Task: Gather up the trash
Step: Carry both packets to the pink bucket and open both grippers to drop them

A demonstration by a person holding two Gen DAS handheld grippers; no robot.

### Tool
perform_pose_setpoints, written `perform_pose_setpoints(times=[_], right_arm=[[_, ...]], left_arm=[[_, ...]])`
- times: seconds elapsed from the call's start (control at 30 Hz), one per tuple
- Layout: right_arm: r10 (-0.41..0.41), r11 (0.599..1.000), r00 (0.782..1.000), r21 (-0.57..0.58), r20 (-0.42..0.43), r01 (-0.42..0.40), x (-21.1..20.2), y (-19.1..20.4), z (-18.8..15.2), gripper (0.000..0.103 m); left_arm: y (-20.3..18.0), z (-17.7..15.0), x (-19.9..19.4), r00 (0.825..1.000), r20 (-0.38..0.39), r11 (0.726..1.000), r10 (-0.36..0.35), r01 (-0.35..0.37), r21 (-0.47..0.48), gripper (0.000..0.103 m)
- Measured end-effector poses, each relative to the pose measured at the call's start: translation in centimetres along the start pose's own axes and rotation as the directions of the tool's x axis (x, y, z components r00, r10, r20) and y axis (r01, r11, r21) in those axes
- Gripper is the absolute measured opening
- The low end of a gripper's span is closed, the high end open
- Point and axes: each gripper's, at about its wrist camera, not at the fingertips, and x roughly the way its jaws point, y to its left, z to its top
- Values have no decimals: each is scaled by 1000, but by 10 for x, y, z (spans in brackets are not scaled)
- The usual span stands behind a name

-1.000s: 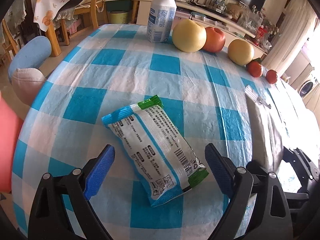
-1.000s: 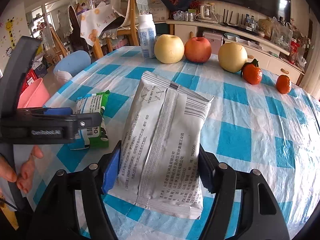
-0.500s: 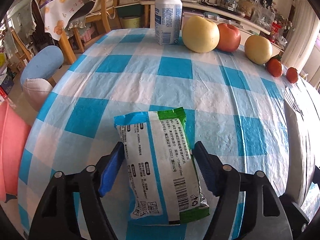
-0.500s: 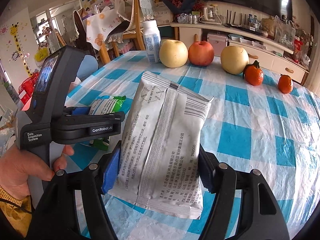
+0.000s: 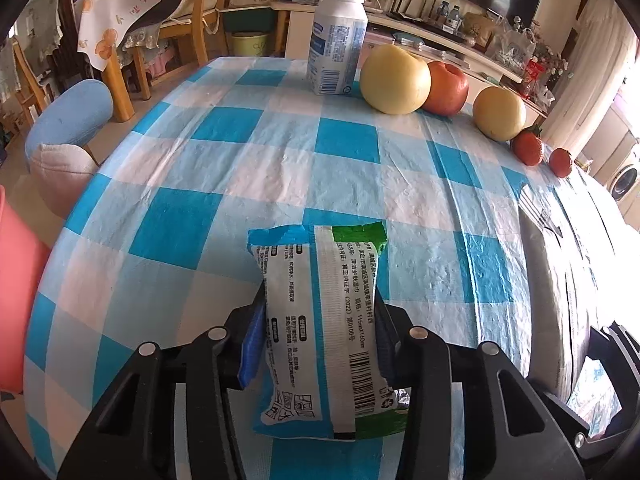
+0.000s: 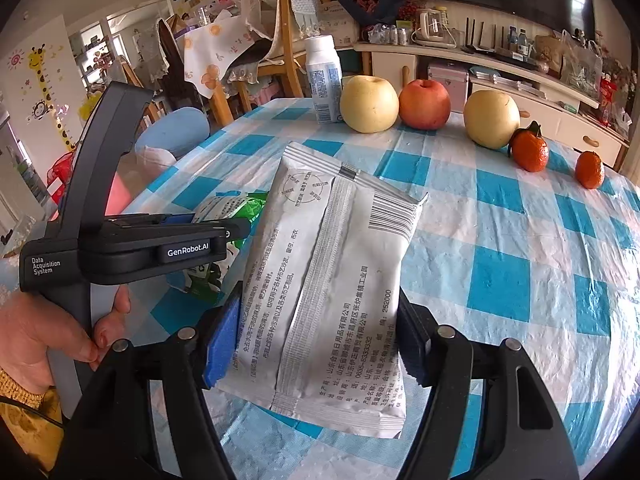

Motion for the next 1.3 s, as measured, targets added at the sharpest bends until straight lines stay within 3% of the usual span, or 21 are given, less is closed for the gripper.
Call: perform_pose_setpoints(times=[0.57,0.87,1.3], right_arm=[[5,997,1000,-72,15,-4,-2,34,2,68],[2,995,1000,-101,18,0,-1,59,7,68],[17,986,999,-167,45,-9,-3,123,32,68]], left_arm=[[45,3,-49,994,109,997,-15,23,-71,43],[78,8,-82,984,178,994,25,-6,-105,43],[142,8,-125,961,252,976,117,-64,-209,43]])
